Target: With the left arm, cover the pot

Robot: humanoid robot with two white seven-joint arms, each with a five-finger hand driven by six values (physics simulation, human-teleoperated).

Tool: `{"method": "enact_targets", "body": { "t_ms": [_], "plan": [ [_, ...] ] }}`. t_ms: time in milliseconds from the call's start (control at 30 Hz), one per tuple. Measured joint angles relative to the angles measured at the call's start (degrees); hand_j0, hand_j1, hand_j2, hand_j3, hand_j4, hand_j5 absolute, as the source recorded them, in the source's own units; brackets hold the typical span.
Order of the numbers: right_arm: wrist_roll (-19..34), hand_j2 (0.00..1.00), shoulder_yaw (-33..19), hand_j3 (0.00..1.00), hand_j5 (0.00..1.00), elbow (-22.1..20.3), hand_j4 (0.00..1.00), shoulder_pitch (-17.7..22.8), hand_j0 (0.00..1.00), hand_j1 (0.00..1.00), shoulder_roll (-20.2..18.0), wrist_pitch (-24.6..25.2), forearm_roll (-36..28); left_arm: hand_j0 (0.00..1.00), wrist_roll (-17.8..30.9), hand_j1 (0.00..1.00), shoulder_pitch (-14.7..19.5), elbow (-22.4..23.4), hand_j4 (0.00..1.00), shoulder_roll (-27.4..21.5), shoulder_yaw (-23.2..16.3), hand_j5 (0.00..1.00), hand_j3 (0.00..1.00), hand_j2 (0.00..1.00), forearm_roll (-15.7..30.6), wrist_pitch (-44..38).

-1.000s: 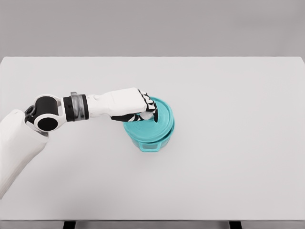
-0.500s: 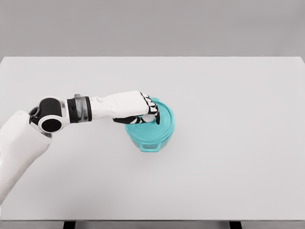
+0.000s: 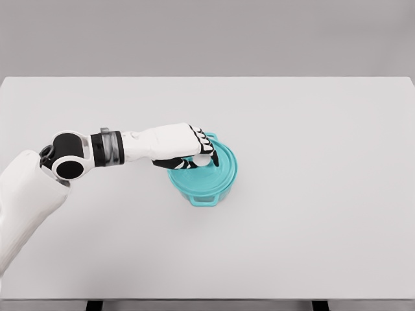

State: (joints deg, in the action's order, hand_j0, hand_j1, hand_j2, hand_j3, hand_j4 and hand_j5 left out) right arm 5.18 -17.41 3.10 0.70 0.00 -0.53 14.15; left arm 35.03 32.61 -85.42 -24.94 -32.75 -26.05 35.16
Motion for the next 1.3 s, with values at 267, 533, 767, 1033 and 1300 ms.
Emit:
{"method": "enact_targets", "body": {
  "t_ms": [267, 533, 767, 1033, 1300],
  "plan": [
    [0.0, 1.00, 0.0, 1.00, 1.00, 0.0, 1.00, -0.1, 1.00, 1.00, 0.0, 0.0, 0.0, 0.69, 0.0, 0.69, 0.1, 0.0, 0.69, 0.0, 0.0, 0.69, 0.69, 0.69, 0.0, 0.0],
    [0.0, 1.00, 0.0, 1.00, 1.00, 0.0, 1.00, 0.0, 1.00, 1.00, 0.0, 0.0, 0.0, 0.75, 0.0, 0.75, 0.3, 0.1, 0.75, 0.1, 0.0, 0.75, 0.75, 0.75, 0.0, 0.0],
    [0.0, 1.00, 0.0, 1.00, 1.00, 0.0, 1.00, 0.0, 1.00, 1.00, 0.0, 0.0, 0.0, 0.78, 0.0, 0.78, 0.6, 0.3, 0.78, 0.4, 0.0, 0.78, 0.78, 0.78, 0.0, 0.0],
    [0.0, 1.00, 0.0, 1.00, 1.00, 0.0, 1.00, 0.0, 1.00, 1.00, 0.0, 0.0, 0.0, 0.84, 0.0, 0.84, 0.7, 0.4, 0.84, 0.8, 0.0, 0.84, 0.84, 0.84, 0.0, 0.0],
    [0.0, 1.00, 0.0, 1.00, 1.00, 0.0, 1.00, -0.1, 1.00, 1.00, 0.0, 0.0, 0.0, 0.85, 0.0, 0.85, 0.8, 0.3, 0.85, 0.7, 0.1, 0.85, 0.85, 0.85, 0.0, 0.0]
  ]
}}
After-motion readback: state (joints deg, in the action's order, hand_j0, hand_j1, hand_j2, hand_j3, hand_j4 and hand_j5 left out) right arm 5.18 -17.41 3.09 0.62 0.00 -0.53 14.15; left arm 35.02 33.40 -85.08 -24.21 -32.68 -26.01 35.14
